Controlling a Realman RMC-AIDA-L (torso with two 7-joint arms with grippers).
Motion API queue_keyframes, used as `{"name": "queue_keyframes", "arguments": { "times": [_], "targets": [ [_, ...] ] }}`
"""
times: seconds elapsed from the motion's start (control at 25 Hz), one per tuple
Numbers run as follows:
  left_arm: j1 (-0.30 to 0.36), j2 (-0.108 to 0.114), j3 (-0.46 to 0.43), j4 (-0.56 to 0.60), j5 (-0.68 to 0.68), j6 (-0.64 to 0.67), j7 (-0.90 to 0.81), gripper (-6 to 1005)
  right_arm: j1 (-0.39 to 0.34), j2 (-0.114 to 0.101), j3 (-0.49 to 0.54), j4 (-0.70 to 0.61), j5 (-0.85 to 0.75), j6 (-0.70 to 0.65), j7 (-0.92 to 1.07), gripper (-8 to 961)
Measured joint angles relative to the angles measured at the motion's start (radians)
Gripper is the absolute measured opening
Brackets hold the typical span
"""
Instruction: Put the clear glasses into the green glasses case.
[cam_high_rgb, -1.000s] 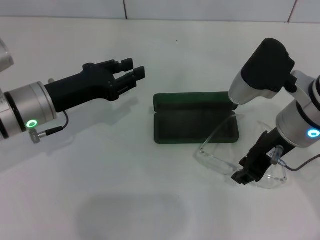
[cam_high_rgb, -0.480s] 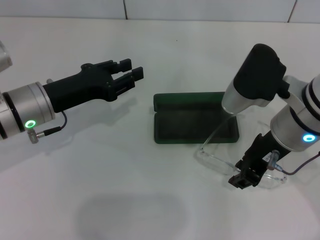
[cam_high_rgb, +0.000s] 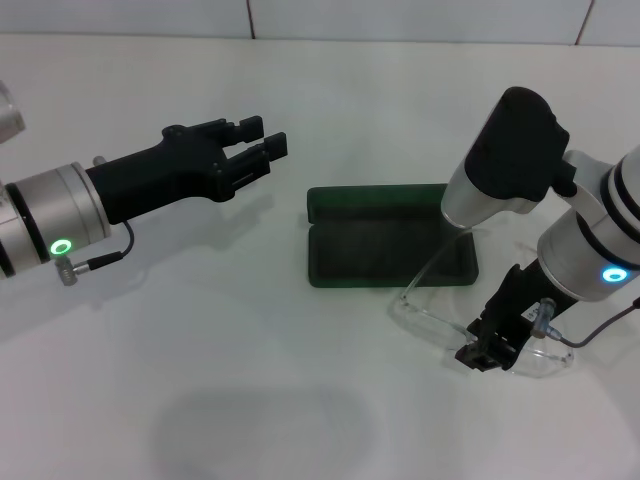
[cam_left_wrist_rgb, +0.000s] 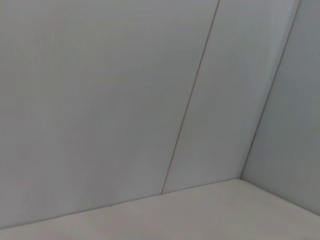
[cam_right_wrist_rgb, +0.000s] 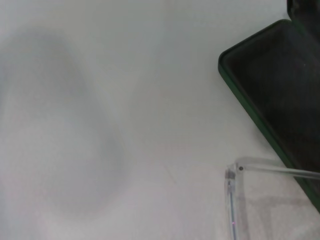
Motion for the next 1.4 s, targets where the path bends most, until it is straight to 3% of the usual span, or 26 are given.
{"name": "queue_keyframes", "arguments": {
  "times": [0.12,0.68,1.0,1.4],
  "targets": [
    [0.0,0.0,0.0,0.0,0.0,0.0,0.0,426,0.0,0.0,0.0,0.002,0.0,0.0,0.0,281],
    [-0.001,0.002,0.0,0.003,-0.002,0.0,0.0,426,0.0,0.0,-0.005,0.005,0.0,0.006,0.0,264],
    [0.004,0.001,-0.025,0.001,0.001,0.0,0.009,426,-0.004,-0.001,-0.005,-0.004,0.001,0.01,0.0,143],
    [0.017,-0.006,-0.027,0.006,-0.01,0.011,0.011,426,-0.106,-0.006,0.141,-0.15,0.035,-0.052,-0.089,126]
  ]
}}
